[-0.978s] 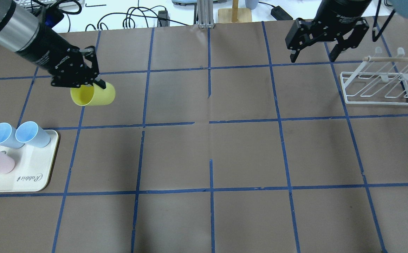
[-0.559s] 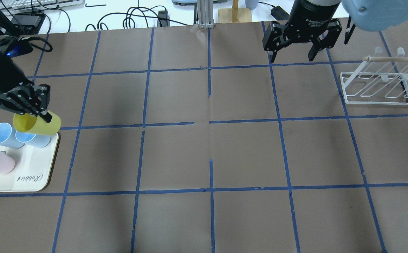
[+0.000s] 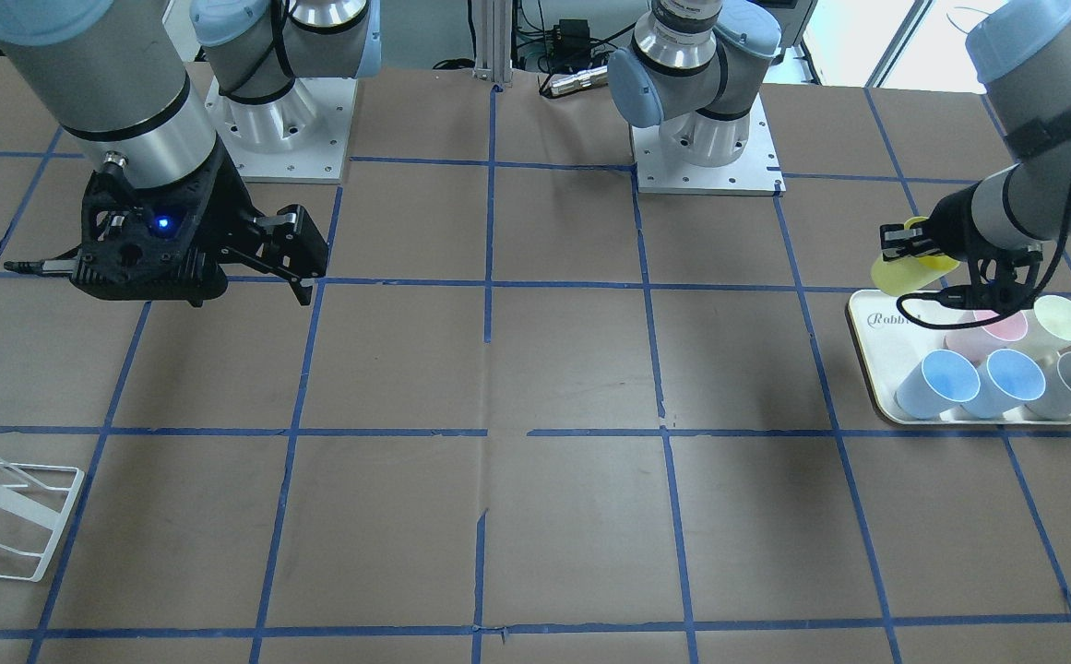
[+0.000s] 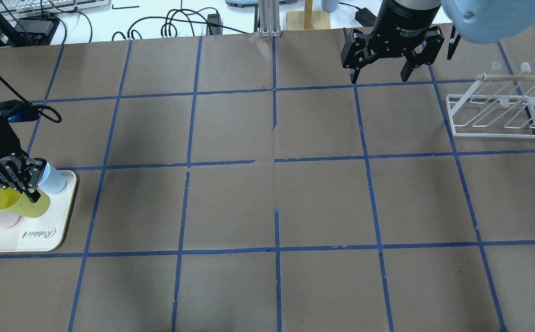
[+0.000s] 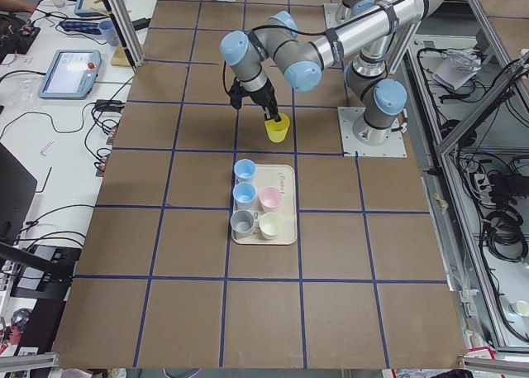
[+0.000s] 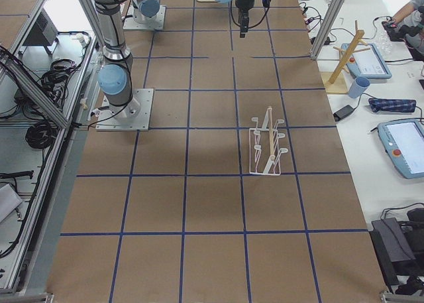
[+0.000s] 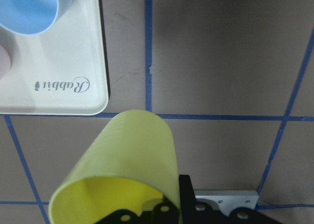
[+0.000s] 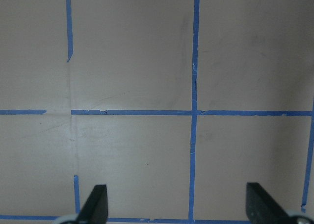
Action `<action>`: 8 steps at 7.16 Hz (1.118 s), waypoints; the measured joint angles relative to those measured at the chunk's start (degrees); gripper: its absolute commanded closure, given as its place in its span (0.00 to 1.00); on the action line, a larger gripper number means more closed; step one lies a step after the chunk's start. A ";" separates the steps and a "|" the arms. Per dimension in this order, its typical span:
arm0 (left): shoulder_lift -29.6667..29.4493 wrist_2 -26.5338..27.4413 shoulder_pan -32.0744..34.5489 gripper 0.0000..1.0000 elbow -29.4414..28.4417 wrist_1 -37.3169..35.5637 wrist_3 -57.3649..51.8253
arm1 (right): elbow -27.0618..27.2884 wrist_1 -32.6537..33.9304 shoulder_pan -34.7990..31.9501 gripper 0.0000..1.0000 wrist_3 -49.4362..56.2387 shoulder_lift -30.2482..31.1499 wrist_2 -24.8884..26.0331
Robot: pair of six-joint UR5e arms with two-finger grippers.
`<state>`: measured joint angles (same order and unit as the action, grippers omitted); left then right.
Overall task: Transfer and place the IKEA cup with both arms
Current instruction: 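Carry the yellow cup with the left gripper down onto the white tray, then set the yellow cup upright in the tray slot and open the left gripper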
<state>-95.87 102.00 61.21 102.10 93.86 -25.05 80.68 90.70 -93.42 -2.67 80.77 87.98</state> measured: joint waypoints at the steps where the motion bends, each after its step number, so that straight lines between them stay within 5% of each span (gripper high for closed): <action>1: -1.65 0.63 -1.75 1.00 1.07 -3.30 -1.72 | 0.03 0.00 0.00 0.00 0.02 0.01 0.00; 8: -11.30 4.00 -5.86 1.00 1.78 -13.19 -3.81 | 0.09 -0.09 -0.01 0.00 0.18 0.10 0.07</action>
<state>-107.17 106.00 55.35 103.88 80.67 -28.86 80.77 90.62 -93.43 -2.48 80.88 88.05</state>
